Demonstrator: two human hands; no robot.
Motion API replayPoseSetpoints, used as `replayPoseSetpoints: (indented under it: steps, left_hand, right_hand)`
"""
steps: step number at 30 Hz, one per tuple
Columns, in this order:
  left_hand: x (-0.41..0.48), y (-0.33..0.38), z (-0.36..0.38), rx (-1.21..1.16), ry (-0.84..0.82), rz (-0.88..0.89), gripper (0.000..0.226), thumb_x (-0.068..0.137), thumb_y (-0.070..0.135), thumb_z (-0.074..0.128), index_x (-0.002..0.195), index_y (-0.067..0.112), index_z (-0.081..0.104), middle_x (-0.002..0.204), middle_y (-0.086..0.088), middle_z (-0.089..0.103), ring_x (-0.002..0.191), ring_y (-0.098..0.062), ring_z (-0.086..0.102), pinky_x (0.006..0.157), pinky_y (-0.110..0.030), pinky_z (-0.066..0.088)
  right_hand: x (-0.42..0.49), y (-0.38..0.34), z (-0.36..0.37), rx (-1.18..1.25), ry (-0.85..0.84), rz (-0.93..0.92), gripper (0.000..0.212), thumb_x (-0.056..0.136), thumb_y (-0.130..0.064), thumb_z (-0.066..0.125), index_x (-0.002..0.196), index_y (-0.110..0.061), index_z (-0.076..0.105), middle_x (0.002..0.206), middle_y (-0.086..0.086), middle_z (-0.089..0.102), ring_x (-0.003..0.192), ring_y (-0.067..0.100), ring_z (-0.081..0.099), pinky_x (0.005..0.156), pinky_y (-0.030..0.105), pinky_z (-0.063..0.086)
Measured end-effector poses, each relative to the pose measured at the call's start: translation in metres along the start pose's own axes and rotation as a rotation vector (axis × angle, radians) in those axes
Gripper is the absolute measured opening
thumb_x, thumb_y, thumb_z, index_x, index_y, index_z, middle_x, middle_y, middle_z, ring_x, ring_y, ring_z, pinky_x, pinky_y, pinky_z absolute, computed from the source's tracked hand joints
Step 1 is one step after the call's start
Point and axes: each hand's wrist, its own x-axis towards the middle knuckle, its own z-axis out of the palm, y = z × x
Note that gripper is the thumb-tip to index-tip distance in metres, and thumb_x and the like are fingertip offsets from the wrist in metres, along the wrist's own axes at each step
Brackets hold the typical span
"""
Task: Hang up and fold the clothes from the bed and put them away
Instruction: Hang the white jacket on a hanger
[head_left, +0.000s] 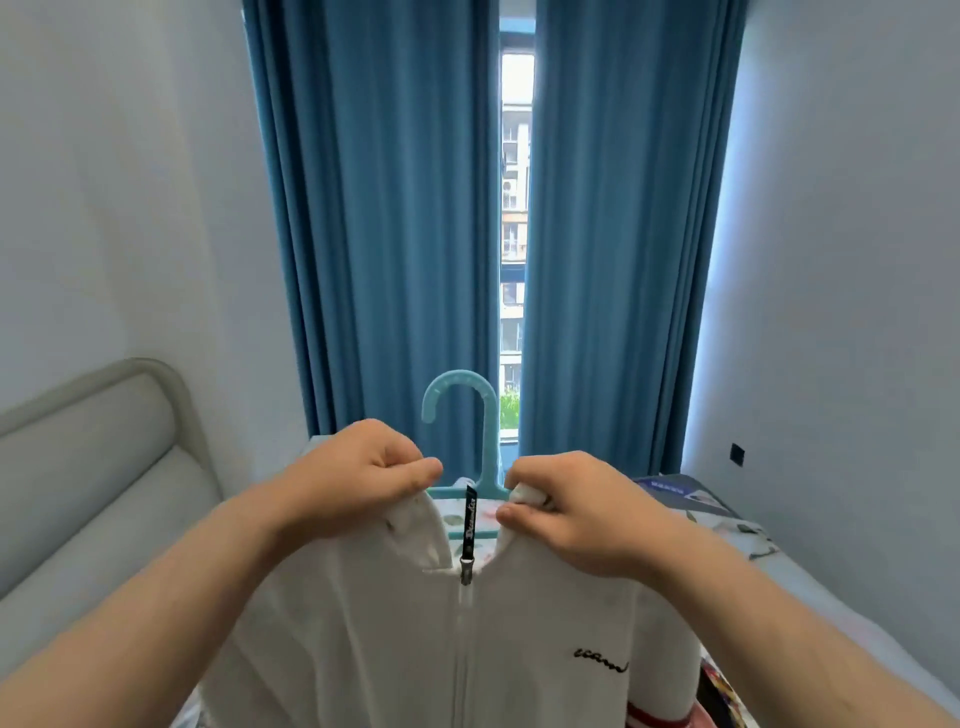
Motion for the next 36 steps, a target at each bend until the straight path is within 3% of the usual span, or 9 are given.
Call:
replayPoseSetpoints:
  steps: [3, 10, 13, 18, 20, 23, 28, 33, 36]
  left_hand:
    - [-0.026, -0.008, -0.056, -0.084, 0.031, -0.008, 0.037, 0.068, 0.060, 0.056, 0.072, 0.026, 0.071, 0.069, 0.008, 0.064, 0.066, -0.006, 0.058, 0.064, -0.024, 0.042]
    - [-0.062, -0.014, -0.081, 0.074, 0.018, -0.021, 0.031, 0.071, 0.058, 0.058, 0.092, 0.037, 0.067, 0.083, 0.015, 0.067, 0.075, -0.003, 0.062, 0.069, -0.021, 0.048]
    - [-0.067, -0.007, -0.078, 0.207, 0.083, -0.050, 0.028, 0.066, 0.068, 0.053, 0.081, 0.046, 0.062, 0.073, 0.022, 0.062, 0.067, 0.003, 0.057, 0.061, -0.021, 0.043]
    - [-0.078, -0.002, -0.074, 0.486, 0.352, -0.161, 0.041, 0.076, 0.063, 0.060, 0.069, 0.022, 0.060, 0.061, 0.008, 0.057, 0.062, -0.007, 0.056, 0.056, -0.031, 0.039]
    - [-0.081, 0.002, -0.079, 0.552, 0.448, -0.175, 0.042, 0.082, 0.058, 0.062, 0.065, 0.020, 0.055, 0.058, 0.008, 0.054, 0.060, -0.008, 0.053, 0.053, -0.030, 0.035]
    - [-0.081, 0.013, -0.085, 0.581, 0.519, -0.182, 0.052, 0.075, 0.062, 0.052, 0.066, 0.011, 0.053, 0.055, -0.001, 0.052, 0.057, -0.015, 0.052, 0.054, -0.033, 0.038]
    - [-0.078, 0.031, -0.091, 0.564, 0.539, -0.230, 0.057, 0.069, 0.063, 0.049, 0.071, 0.007, 0.058, 0.064, -0.008, 0.059, 0.066, -0.024, 0.058, 0.061, -0.040, 0.046]
    - [-0.080, 0.048, -0.085, 0.517, 0.571, -0.274, 0.053, 0.068, 0.063, 0.052, 0.070, 0.012, 0.062, 0.063, -0.003, 0.062, 0.064, -0.019, 0.060, 0.061, -0.038, 0.049]
    - [-0.085, 0.059, -0.083, 0.516, 0.598, -0.305, 0.048, 0.068, 0.062, 0.054, 0.069, 0.015, 0.064, 0.063, 0.001, 0.062, 0.064, -0.014, 0.060, 0.063, -0.036, 0.048]
  right_hand:
    - [0.014, -0.020, -0.014, 0.053, 0.036, 0.005, 0.026, 0.093, -0.044, 0.062, 0.074, -0.030, 0.050, 0.069, -0.016, 0.054, 0.064, 0.008, 0.047, 0.063, 0.032, 0.043]
    - [0.042, -0.057, -0.019, 0.107, 0.050, -0.044, 0.028, 0.091, -0.040, 0.063, 0.067, -0.036, 0.051, 0.062, -0.018, 0.050, 0.059, 0.004, 0.042, 0.059, 0.026, 0.038]
    - [0.052, -0.075, -0.012, 0.096, 0.072, -0.067, 0.028, 0.091, -0.042, 0.062, 0.065, -0.042, 0.050, 0.064, -0.021, 0.053, 0.059, 0.004, 0.044, 0.058, 0.028, 0.038]
    - [0.061, -0.098, -0.007, 0.073, 0.089, -0.180, 0.017, 0.091, -0.043, 0.064, 0.075, -0.042, 0.059, 0.072, -0.020, 0.058, 0.069, 0.003, 0.052, 0.066, 0.032, 0.047]
    - [0.062, -0.107, -0.004, -0.041, 0.320, -0.362, 0.003, 0.089, -0.029, 0.072, 0.087, -0.028, 0.071, 0.086, -0.013, 0.062, 0.082, 0.016, 0.057, 0.076, 0.037, 0.049]
    - [0.056, -0.119, 0.007, -0.168, 0.679, -0.494, 0.020, 0.082, -0.023, 0.074, 0.065, -0.015, 0.067, 0.066, 0.000, 0.058, 0.059, 0.025, 0.050, 0.057, 0.031, 0.043]
    - [0.051, -0.126, 0.016, 0.304, 0.087, -0.170, 0.026, 0.089, -0.045, 0.065, 0.077, -0.023, 0.073, 0.051, -0.010, 0.061, 0.052, 0.006, 0.056, 0.051, 0.021, 0.042]
    - [0.040, -0.122, 0.014, 0.646, 0.091, -0.149, 0.011, 0.087, -0.021, 0.073, 0.076, -0.024, 0.074, 0.045, -0.009, 0.056, 0.042, 0.004, 0.048, 0.050, 0.020, 0.041]
    - [0.020, -0.109, 0.008, 0.585, -0.099, -0.291, 0.015, 0.086, -0.010, 0.070, 0.094, -0.019, 0.078, 0.050, -0.011, 0.054, 0.046, 0.003, 0.046, 0.054, 0.019, 0.044]
